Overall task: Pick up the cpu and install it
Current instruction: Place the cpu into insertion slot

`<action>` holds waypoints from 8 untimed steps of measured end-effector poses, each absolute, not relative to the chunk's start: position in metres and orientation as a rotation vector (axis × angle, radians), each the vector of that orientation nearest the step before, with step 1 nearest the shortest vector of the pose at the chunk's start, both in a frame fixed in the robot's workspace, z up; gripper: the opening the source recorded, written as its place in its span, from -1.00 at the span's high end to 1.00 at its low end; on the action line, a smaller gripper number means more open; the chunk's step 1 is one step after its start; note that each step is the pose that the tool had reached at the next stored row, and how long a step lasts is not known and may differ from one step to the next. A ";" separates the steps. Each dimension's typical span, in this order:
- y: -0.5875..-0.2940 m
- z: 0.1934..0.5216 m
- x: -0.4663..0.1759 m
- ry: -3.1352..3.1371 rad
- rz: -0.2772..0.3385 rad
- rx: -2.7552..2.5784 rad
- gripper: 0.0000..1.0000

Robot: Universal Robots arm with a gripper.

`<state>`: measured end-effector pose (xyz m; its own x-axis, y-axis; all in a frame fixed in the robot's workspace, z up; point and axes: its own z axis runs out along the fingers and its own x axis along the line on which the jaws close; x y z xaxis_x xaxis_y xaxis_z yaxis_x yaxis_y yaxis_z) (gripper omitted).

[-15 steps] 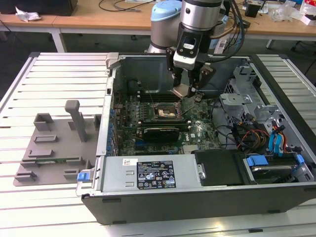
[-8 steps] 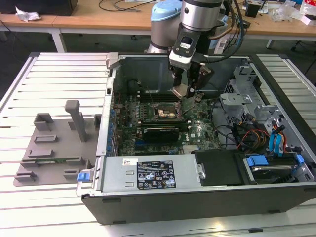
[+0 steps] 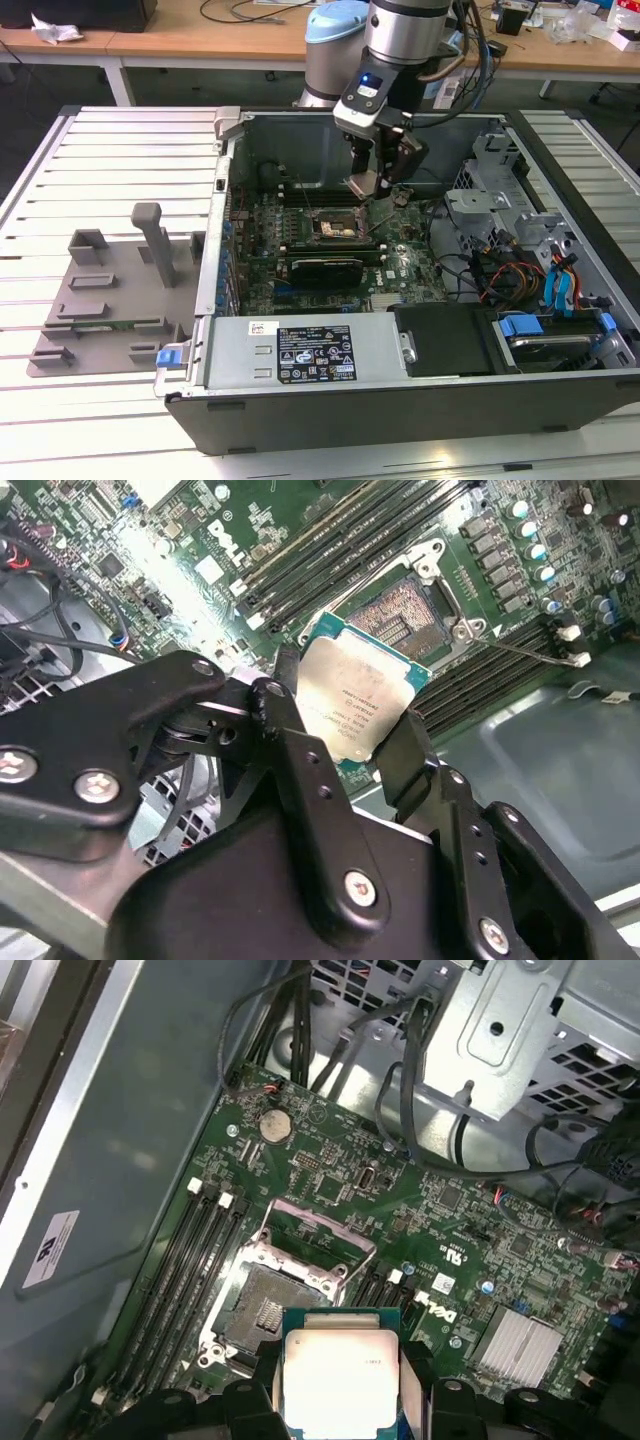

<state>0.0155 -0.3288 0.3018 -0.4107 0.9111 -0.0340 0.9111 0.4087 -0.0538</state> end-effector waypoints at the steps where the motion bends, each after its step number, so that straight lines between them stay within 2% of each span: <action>1: -0.329 0.302 0.016 -2.631 0.100 -1.712 -0.10; 8: -0.329 0.301 0.016 -2.567 0.100 -1.803 -0.10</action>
<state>0.0155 -0.3288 0.3009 -0.3401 0.9398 -0.0341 0.9396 0.3381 -0.0539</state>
